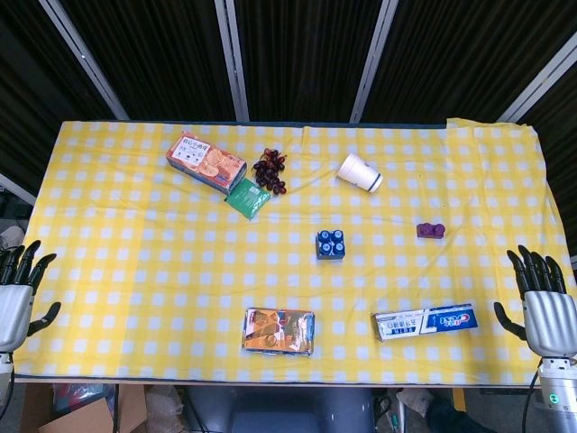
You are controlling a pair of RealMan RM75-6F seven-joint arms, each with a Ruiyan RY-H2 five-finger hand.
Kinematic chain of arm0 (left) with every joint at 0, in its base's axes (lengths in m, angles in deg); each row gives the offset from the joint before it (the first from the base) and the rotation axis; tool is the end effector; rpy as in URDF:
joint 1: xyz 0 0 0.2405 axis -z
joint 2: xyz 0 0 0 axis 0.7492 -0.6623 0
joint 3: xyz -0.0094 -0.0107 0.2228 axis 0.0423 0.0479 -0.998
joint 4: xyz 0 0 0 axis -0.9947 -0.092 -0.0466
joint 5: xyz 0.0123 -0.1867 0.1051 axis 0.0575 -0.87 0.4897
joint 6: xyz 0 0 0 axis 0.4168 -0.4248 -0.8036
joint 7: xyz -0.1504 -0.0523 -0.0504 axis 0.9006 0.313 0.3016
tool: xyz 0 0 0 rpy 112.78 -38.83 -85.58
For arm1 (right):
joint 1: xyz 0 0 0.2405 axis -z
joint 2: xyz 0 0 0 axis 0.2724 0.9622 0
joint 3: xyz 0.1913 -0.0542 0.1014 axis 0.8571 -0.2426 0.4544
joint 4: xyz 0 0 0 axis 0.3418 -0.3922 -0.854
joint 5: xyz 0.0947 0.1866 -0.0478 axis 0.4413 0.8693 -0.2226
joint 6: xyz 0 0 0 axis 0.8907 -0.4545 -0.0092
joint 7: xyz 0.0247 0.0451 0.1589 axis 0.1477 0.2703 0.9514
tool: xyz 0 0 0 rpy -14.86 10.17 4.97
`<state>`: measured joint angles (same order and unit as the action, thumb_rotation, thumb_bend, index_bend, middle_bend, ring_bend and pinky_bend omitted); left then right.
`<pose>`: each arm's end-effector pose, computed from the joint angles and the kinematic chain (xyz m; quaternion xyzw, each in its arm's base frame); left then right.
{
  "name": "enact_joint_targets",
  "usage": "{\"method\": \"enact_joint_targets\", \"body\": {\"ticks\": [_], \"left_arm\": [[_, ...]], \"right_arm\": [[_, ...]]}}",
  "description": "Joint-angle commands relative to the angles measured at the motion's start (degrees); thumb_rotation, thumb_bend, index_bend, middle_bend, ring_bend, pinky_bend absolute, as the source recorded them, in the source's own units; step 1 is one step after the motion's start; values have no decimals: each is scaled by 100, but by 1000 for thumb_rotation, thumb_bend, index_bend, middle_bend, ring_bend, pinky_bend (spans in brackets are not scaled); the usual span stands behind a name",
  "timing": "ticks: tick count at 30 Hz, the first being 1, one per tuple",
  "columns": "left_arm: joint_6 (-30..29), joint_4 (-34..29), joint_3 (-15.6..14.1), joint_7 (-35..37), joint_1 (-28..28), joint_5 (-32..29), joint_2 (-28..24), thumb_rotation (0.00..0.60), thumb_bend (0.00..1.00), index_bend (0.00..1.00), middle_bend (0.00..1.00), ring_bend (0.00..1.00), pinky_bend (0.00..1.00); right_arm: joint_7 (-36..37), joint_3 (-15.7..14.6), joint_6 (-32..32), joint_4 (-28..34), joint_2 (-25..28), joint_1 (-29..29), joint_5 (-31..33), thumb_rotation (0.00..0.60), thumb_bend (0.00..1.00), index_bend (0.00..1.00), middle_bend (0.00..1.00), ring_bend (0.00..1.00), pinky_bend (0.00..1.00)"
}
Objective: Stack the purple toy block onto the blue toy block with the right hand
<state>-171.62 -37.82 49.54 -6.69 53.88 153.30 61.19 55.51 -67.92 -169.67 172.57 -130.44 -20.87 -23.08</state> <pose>-0.2746 0.2025 0.1351 -0.6161 -0.3375 -0.3264 0.6325 -0.2997 -0.2140 0.1435 0.5825 -0.3650 0.3773 0.6206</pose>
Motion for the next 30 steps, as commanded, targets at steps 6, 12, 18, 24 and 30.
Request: {"method": "enact_joint_targets", "body": {"ticks": [6,12,18,24,30], "left_arm": [[-1,-51,-15,-8,-12,19,-15,600,306,152,0,0,57],[-19,-10,16,50,-28,-25,-27,600,305,152,0,0,57],[18,21,43,30,-30,-128,-16,600,305,152,0,0,57],[0,92,81,53,-16,-130,28,600,305,152,0,0,57],[136,116,61,-137,50,-170,120,600,305,152,0,0,57]], "right_arm": [[-60,-42,6,50,2,-7,-61,600,393,0,0,0,0],[-87,-48,76,57,-34,-35,-33,600,394,23,0,0,0],[-150,-52,273,30,-79,-155,-32,600,394,28,0,0,0],[-82,147,965,-50,4,-670,64,600,394,43,0,0,0],[48,614,2203,-139,87,-1500,695,600,394,44,0,0,0]]}}
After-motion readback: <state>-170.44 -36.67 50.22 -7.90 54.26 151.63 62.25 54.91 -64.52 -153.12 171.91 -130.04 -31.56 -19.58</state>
